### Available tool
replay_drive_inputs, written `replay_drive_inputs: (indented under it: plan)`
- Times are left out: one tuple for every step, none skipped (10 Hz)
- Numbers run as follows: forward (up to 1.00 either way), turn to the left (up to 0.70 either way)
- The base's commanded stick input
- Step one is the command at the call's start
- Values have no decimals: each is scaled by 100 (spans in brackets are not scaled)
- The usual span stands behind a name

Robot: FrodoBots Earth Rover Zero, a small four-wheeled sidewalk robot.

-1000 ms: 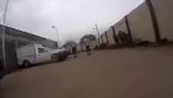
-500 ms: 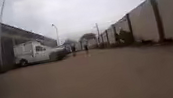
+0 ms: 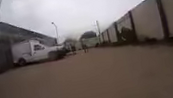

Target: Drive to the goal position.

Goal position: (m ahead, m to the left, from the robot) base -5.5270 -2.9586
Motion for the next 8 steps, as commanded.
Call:
replay_drive_inputs:
  plan:
    - [70,0]
    - [70,0]
    - [70,0]
    - [70,0]
    - [70,0]
    - [70,0]
    - [70,0]
    - [70,0]
